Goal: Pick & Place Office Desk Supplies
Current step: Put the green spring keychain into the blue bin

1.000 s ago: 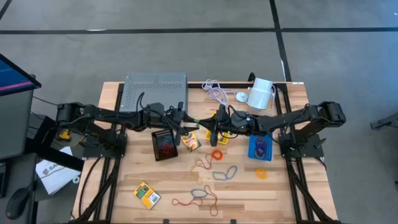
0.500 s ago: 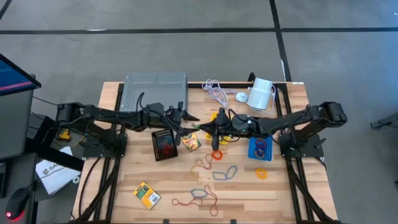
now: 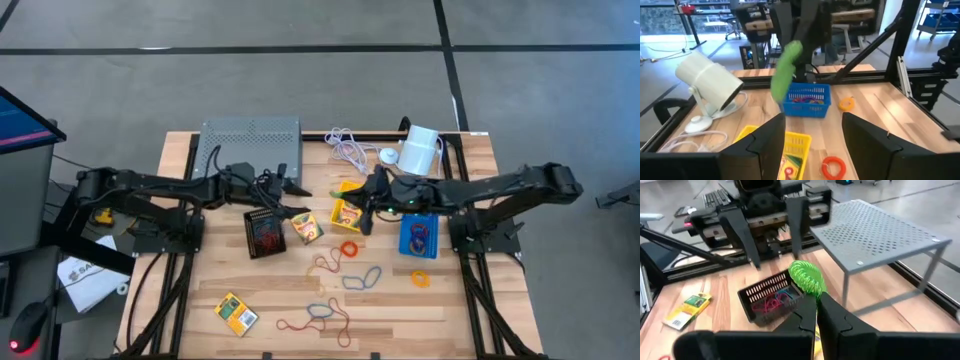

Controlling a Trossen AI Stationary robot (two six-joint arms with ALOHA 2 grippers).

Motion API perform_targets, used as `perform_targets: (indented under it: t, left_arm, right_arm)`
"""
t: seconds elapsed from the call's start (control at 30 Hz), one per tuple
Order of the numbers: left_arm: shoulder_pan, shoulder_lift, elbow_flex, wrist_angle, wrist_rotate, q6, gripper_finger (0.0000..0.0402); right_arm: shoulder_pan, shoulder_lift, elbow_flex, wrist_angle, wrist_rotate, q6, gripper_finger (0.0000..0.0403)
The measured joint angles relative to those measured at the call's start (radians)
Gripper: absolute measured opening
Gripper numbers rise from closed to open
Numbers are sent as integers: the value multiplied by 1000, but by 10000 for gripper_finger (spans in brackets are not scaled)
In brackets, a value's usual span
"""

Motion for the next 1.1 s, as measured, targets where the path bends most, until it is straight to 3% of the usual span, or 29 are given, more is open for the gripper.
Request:
perform_targets:
  t: [0.27,0.37,0.67,0.83,1.1]
  left_arm:
    - [0,-84,0,-139,0,-7,190]
    - [0,-85,-9,-116,0,-1,190]
    - [42,-85,-182,257,1,-9,190]
    - [77,-85,-212,293,3,-53,190]
    - [80,-104,-212,295,28,-59,190]
  right_arm:
    - [-6,-188,0,-369,42,134,0]
    - [-4,-250,0,-508,71,204,0]
    - [57,-408,-3,-898,123,428,0]
    - [110,-503,-93,-988,127,573,0]
    - [198,-689,-306,-948,133,749,0]
